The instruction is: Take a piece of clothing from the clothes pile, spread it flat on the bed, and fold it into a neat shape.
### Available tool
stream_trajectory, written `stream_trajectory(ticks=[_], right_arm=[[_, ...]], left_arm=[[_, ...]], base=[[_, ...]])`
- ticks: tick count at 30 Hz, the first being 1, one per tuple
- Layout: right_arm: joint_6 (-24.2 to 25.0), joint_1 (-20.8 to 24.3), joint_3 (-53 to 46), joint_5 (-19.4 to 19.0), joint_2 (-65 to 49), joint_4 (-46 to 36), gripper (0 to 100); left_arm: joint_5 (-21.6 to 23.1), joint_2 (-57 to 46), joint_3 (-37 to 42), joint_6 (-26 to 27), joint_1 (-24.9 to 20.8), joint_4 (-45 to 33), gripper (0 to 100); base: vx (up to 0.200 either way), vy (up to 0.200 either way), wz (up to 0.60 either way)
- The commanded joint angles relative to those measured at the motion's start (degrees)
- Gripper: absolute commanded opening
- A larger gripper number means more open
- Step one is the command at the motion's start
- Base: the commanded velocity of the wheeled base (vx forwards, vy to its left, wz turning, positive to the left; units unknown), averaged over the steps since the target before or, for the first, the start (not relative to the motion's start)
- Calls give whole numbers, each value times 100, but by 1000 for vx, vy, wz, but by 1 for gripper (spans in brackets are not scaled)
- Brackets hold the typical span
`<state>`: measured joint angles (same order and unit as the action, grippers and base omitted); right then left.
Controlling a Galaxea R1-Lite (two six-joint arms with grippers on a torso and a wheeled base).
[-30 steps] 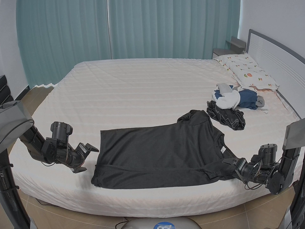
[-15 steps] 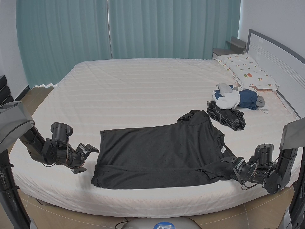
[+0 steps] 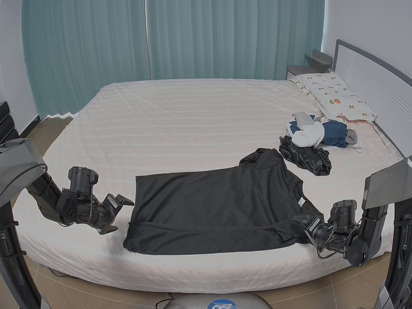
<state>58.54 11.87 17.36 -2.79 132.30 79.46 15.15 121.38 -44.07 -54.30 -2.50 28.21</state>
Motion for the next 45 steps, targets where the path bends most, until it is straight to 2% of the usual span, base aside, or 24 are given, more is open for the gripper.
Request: stream_trajectory(ticks=[1, 13, 14, 18, 19, 21, 45], right_arm=[[0, -71, 31, -2, 59, -1, 100], [8, -89, 127, -2, 138, -44, 100], [8, -89, 127, -2, 138, -44, 0], [8, -80, 189, 112, 234, -9, 0], [-18, -71, 206, 297, 296, -18, 0], [-27, -54, 206, 402, 322, -9, 0], [-36, 87, 101, 341, -645, -97, 0]], left_arm=[[-4, 8, 4, -2, -5, 0, 100], [-4, 17, -5, 7, -5, 0, 100], [-4, 17, 4, 7, -5, 0, 100], [-4, 17, -5, 7, -5, 0, 100], [-4, 17, -5, 7, -5, 0, 100], [-4, 17, -5, 7, -5, 0, 100], [-56, 52, -5, 7, -66, 0, 100]], base=[[0, 0, 0], [0, 0, 0], [0, 0, 0], [0, 0, 0], [0, 0, 0], [0, 0, 0], [0, 0, 0]])
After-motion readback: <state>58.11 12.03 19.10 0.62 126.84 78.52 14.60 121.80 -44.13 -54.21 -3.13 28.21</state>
